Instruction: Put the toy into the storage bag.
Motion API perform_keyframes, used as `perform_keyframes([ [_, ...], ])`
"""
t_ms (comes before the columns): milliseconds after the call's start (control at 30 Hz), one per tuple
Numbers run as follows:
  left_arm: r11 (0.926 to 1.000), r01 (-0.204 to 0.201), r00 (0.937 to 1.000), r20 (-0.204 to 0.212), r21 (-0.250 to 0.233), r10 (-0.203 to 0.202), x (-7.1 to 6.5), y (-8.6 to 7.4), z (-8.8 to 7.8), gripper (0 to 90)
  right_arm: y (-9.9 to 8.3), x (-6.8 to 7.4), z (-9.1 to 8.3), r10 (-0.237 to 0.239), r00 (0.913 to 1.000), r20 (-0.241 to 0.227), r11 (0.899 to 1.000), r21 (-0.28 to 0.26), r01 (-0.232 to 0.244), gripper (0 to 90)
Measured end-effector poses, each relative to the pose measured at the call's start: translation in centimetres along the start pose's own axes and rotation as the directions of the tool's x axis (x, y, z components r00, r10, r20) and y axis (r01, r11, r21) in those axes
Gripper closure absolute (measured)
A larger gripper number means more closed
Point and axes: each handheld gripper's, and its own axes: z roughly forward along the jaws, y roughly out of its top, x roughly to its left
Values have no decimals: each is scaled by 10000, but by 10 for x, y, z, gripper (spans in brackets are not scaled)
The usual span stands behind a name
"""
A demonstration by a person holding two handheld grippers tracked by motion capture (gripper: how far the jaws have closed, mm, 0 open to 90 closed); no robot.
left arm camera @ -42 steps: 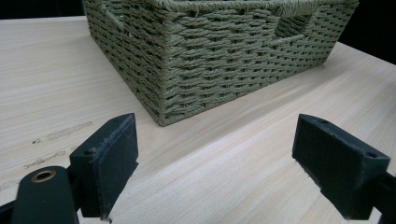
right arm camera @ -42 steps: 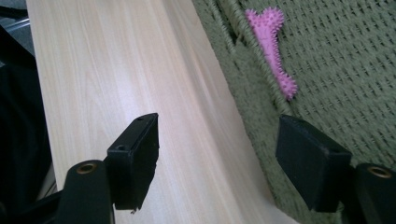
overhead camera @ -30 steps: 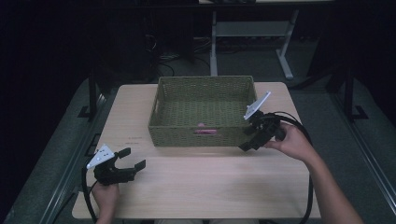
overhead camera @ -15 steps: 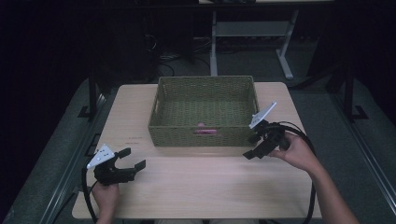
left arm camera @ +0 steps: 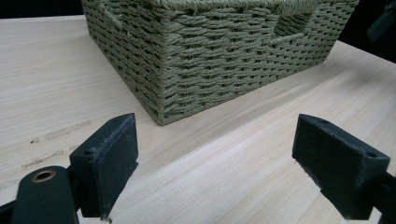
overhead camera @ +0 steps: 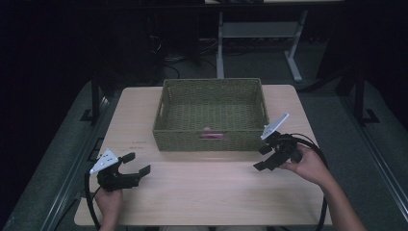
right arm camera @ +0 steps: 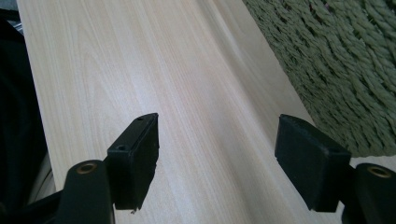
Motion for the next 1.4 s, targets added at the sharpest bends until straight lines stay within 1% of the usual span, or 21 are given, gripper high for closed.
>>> perform_keyframes([
  [433, 10000, -19, 10000, 3, 14, 19, -1, 0, 1, 139, -21, 6, 7, 198, 9998, 47, 9998, -23, -198, 299],
  [633, 10000, -40, 10000, 15, 37, 40, -1, 0, 1, 139, -30, 10, 7, 237, 9997, 92, 9996, -163, -236, 300],
  [900, 10000, -31, 10000, 7, 30, 31, -1, 0, 1, 139, -43, 15, 9, 441, 9989, 135, 9988, -198, -438, 297],
  [1033, 9999, -96, 10000, 11, 51, 96, -1, 0, 2, 139, -50, 19, 9, 385, 9991, 202, 9984, -412, -377, 298],
  [1167, 10000, -70, 10000, 22, 70, 70, -2, 0, 2, 139, -58, 21, 11, 572, 9981, 225, 9974, -442, -562, 298],
  [1400, 9999, -72, 10000, 14, 89, 72, -3, 0, 3, 139, -68, 25, 10, 708, 9970, 302, 9960, -563, -690, 295],
])
